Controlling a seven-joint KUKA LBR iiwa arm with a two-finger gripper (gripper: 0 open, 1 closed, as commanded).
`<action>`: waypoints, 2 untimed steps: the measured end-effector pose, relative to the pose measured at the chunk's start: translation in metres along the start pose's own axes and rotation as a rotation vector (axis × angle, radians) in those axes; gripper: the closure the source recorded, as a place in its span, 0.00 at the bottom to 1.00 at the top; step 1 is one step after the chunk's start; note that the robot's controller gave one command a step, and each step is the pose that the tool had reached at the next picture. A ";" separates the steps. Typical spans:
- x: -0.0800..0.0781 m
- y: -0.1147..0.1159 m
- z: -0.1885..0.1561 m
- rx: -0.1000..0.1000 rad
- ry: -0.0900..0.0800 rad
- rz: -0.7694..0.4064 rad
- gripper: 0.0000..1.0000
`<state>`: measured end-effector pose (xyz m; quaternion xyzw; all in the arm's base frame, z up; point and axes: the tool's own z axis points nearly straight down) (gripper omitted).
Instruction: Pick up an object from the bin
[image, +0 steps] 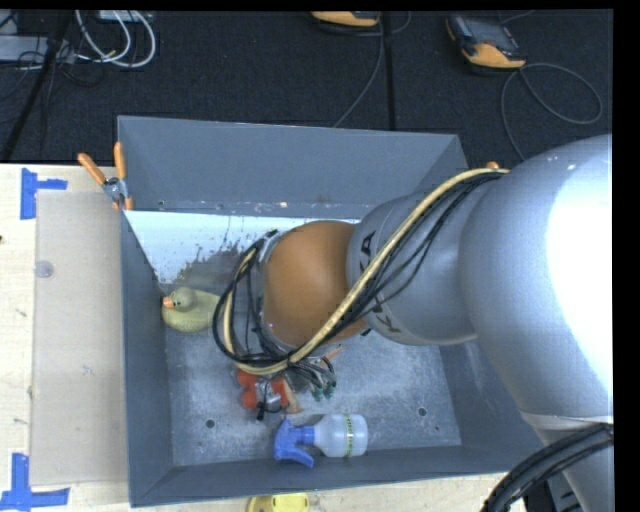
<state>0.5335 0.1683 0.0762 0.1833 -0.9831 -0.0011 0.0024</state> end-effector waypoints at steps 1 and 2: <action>0.000 0.000 0.000 0.000 0.000 0.001 1.00; 0.006 0.001 -0.149 0.000 -0.003 -0.045 1.00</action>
Offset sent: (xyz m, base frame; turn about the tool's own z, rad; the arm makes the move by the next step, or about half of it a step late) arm -0.0057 -0.0025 0.1484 -0.0471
